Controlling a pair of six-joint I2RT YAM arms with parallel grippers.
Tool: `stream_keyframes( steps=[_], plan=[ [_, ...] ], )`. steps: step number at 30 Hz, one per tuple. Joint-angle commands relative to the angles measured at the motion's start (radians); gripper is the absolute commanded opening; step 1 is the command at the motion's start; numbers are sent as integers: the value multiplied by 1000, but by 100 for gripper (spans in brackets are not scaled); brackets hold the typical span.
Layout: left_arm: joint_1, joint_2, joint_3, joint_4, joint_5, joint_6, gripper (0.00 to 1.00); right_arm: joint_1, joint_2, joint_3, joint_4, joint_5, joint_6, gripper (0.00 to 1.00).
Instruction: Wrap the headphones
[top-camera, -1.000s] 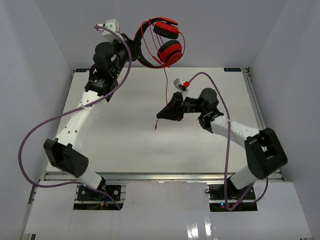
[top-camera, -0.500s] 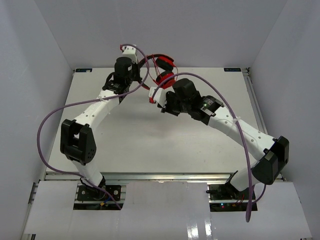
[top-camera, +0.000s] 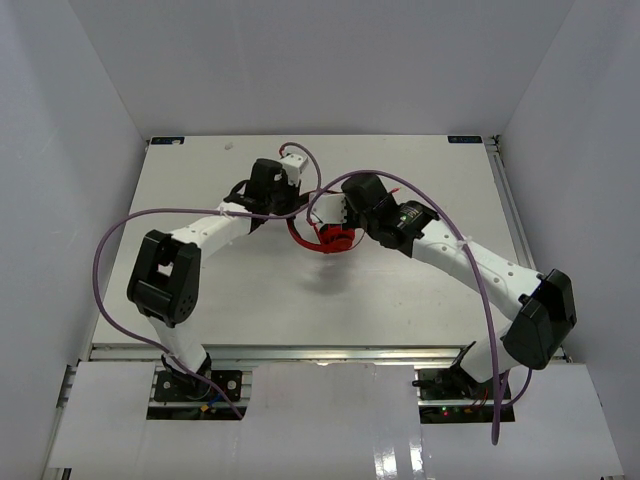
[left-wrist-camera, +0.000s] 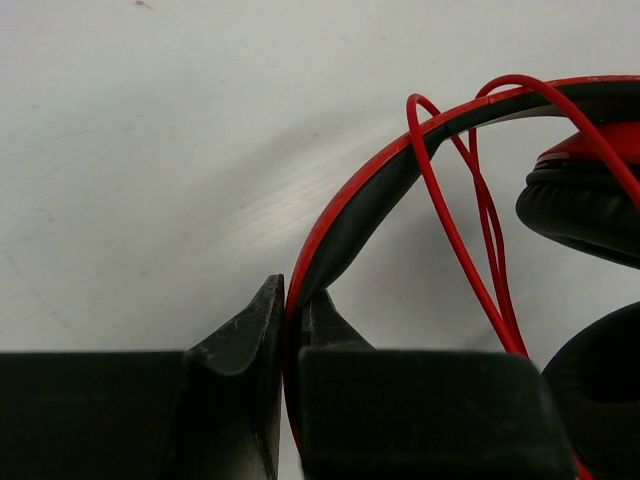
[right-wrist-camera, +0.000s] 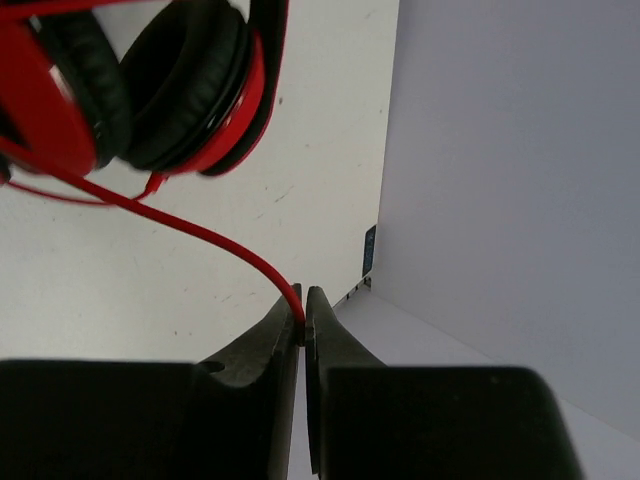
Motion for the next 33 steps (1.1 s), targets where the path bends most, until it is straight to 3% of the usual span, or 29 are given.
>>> stream_keyframes(
  steps=[1,9,12,20,26,33],
  plan=[
    [-22,-118,-16,30,231,3,0,-10,-52,-13,190,-109,-18,8],
    [-30,-180,-51,45,456,-28,0,-86,-14,-49,276,-356,75,8],
    [-30,-195,-69,45,484,-20,0,-155,-1,-72,289,-552,70,8],
    [-29,-93,-65,67,353,1,0,-222,135,-75,334,-687,62,9],
    [-21,-2,-43,131,166,2,0,-244,278,-17,376,-717,123,12],
    [-8,58,-45,206,53,-14,0,-251,370,20,411,-705,155,17]
  ],
)
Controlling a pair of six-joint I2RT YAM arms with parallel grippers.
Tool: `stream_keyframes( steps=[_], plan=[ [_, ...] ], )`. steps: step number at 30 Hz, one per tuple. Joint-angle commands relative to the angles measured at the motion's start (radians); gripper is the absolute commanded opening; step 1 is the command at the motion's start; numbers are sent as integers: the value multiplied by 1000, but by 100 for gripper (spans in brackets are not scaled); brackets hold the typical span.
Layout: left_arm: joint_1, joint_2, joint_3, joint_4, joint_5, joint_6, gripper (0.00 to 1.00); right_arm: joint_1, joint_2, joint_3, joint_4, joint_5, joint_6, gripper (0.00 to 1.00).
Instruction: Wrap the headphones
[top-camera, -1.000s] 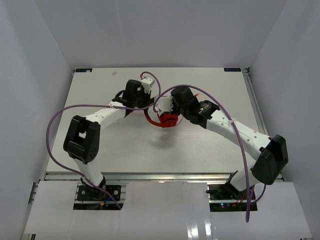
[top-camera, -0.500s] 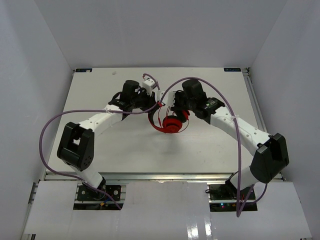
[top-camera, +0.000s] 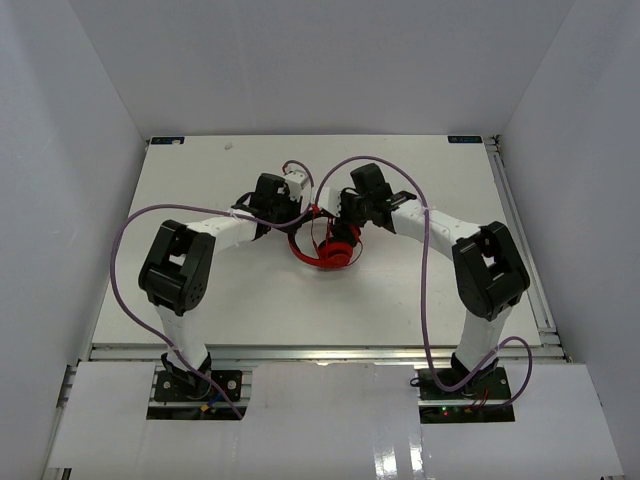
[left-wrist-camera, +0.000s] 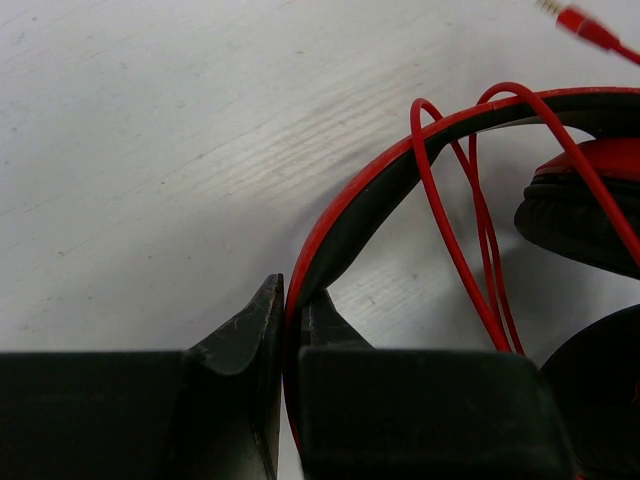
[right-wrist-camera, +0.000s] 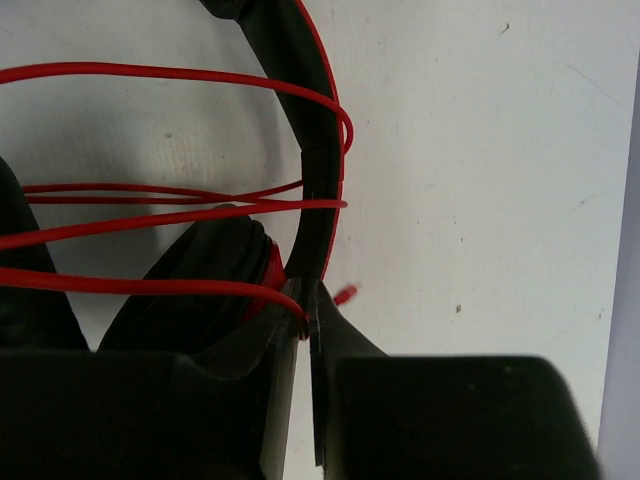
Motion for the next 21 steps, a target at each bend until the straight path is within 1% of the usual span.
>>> stream_keyframes(
  steps=[1,3,5,7,9,13,14,17,21],
  plan=[
    [-7,-28,33,139,-56,-9,0,-10,43,68,66,7,63,20],
    [-3,-20,31,142,-56,-15,1,-12,56,75,69,13,64,28],
    [1,-12,31,141,-48,-22,4,-15,67,81,71,13,64,35],
    [5,-7,23,141,-37,-27,11,-17,77,83,72,13,67,42],
    [9,-10,9,148,-29,-33,16,-18,81,81,73,12,67,45],
    [18,-20,-10,153,-11,-41,31,-18,82,77,84,18,75,48],
    [20,-24,-15,153,-1,-42,34,-19,85,78,88,21,77,50],
    [30,-39,-30,155,22,-53,45,-19,88,85,90,27,88,55],
    [46,-61,-44,156,53,-63,55,-22,93,93,89,26,98,65]
  ],
)
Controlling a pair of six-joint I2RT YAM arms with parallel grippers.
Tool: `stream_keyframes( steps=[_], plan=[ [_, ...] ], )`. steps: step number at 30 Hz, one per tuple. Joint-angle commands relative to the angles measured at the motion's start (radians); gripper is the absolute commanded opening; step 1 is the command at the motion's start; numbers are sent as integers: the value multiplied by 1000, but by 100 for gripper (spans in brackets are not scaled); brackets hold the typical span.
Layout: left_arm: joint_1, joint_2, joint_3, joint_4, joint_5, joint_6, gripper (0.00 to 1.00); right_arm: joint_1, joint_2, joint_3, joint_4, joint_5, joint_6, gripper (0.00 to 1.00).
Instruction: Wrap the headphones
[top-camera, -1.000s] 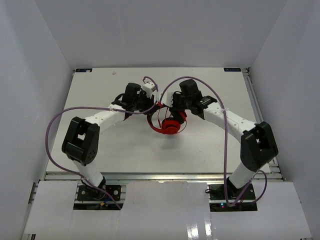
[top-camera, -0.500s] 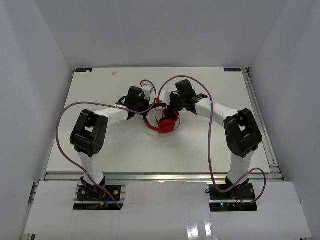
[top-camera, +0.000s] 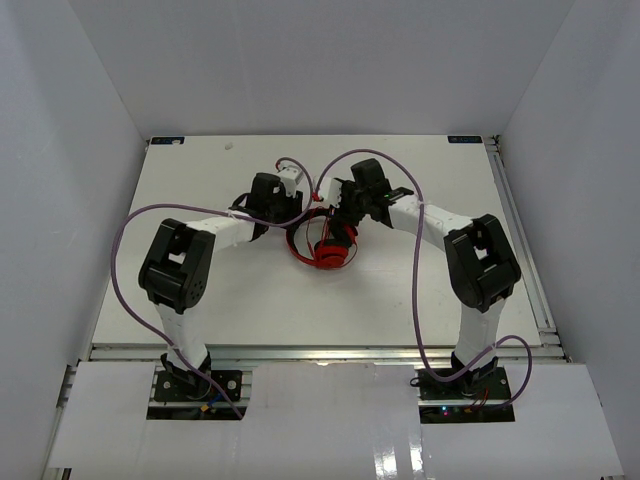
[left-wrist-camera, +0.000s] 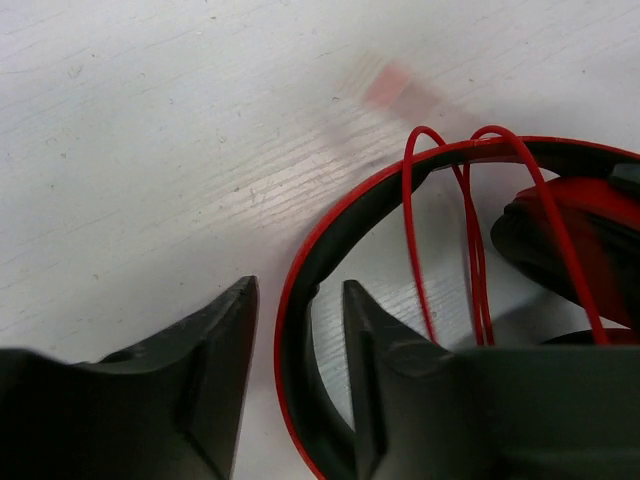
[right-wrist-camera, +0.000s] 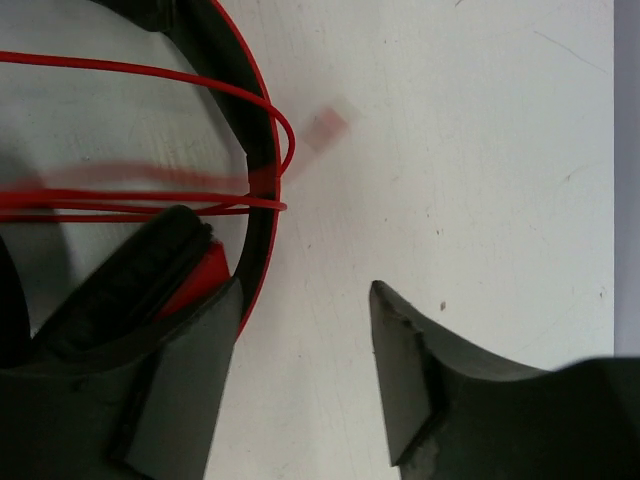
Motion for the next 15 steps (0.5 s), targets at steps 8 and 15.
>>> stream_keyframes(
  steps=[8,15],
  plan=[
    [38,-116,-24,33,101,-36,64,-3,16,66,14,-25,60,70],
    [56,-130,18,-25,50,-33,68,-19,-14,68,0,-53,89,70]
  ],
)
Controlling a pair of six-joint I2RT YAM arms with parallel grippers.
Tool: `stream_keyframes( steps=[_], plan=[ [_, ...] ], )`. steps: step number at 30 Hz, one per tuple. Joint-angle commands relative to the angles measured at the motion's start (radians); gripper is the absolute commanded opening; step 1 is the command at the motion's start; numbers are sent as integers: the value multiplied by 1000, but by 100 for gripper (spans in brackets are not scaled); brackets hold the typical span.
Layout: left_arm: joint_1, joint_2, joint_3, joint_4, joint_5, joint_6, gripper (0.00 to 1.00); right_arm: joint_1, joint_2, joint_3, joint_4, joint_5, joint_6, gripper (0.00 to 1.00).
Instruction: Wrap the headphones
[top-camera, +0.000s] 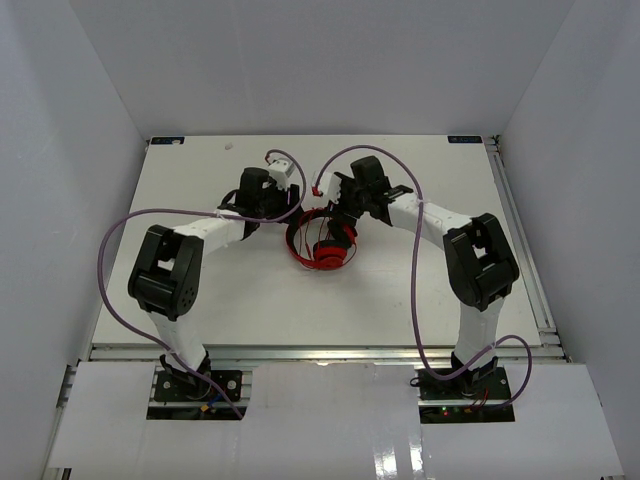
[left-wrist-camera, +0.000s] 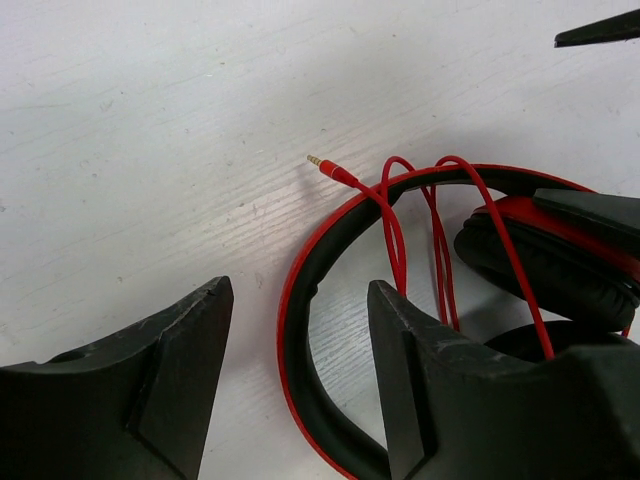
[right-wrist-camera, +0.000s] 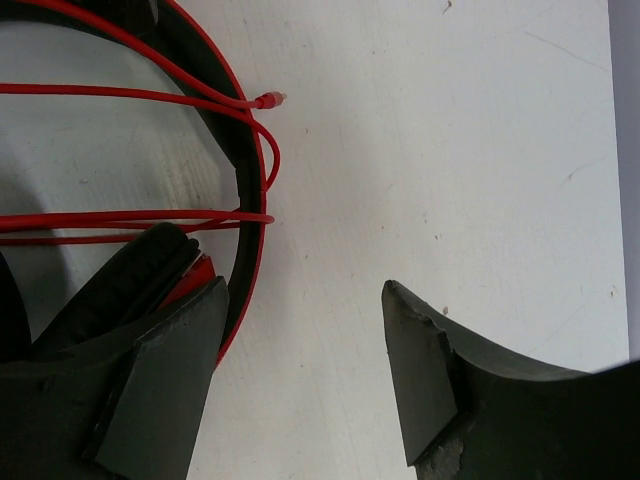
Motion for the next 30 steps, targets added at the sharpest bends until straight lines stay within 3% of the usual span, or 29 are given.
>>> stream_keyframes(
  steps=[1,11,18,23,27,30],
  plan=[
    [19,-57,49,-55,-53,1,69,-15,-38,42,-13,-51,41,70],
    [88,-96,59,-69,-116,-42,85,-35,-134,19,-54,-127,122,75],
    [128,-180,65,-68,-121,-56,93,-65,-278,-51,-54,-205,251,89],
    [155,-382,15,-43,-93,-81,98,-144,-456,-158,-46,-241,396,90],
    [165,-648,-223,77,-26,-189,98,-189,-663,-299,-40,-59,585,90],
    [174,-838,-372,138,129,-253,98,-194,-787,-383,-17,119,708,90]
  ],
)
